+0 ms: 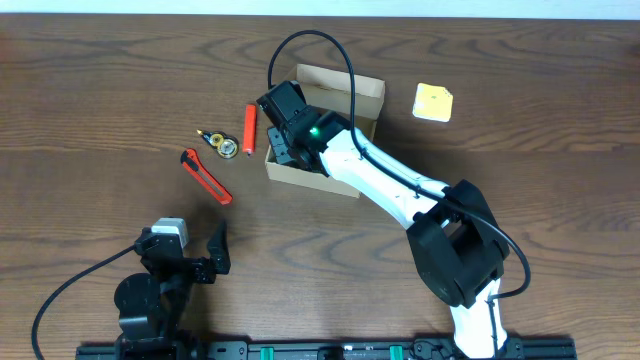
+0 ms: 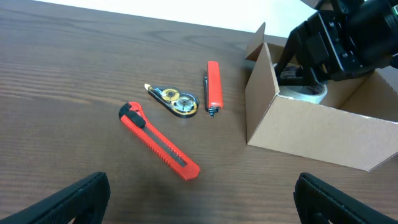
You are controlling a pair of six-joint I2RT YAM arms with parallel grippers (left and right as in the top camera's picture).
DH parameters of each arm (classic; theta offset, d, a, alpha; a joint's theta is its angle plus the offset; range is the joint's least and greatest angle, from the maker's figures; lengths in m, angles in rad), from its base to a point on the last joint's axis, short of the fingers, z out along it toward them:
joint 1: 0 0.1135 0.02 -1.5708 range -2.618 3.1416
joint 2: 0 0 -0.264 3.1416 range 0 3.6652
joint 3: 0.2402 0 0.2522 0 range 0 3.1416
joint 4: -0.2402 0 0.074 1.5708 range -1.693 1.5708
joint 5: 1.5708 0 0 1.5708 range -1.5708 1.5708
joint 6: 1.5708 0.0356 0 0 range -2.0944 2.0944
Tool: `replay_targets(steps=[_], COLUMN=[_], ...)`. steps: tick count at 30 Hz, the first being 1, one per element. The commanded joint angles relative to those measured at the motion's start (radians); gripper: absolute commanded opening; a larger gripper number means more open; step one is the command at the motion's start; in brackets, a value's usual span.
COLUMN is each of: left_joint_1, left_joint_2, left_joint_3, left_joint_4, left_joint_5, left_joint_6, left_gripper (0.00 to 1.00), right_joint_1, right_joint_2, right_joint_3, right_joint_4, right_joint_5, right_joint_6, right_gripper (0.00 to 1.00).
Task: Pack container
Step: 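Carry the clear tape into the box and release it, then move the right gripper to the yellow notepad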
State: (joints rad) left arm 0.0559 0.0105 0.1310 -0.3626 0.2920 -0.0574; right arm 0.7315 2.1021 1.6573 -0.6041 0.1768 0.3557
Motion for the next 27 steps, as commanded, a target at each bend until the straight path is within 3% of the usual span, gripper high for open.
replay_targets(steps=[1, 11, 17, 20, 27], left_joint_1=[-0.004, -0.004, -0.004, -0.004, -0.004], left_joint_2=[-0.006, -0.006, -0.006, -0.006, -0.006], left_joint_3=[-0.021, -0.021, -0.021, -0.021, -0.021], left_joint_4=[-0.003, -0.003, -0.003, -0.003, -0.003], left_joint_5=[0.007, 0.007, 0.007, 0.007, 0.007], left_joint_6=[-0.013, -0.013, -0.013, -0.013, -0.013], left_gripper=[0.95, 0.95, 0.95, 0.95, 0.95], right_joint_1=[-0.007, -0.176, -0.336, -0.334, -0.301], right_joint_2=[-0.070, -0.307, -0.311, -0.307, -0.304], right_joint_3=[0.048, 0.057, 0.045, 0.024, -0.087], right_joint_4=[-0.050, -0.230, -0.372, -0.431, -0.422], right_joint_5=[0.018, 0.078, -0.104, -0.100, -0.140], right_joint_6=[0.003, 0.008, 0.073, 0.124, 0.208], right_gripper=[0.50, 0.51, 0.45, 0.39, 0.45])
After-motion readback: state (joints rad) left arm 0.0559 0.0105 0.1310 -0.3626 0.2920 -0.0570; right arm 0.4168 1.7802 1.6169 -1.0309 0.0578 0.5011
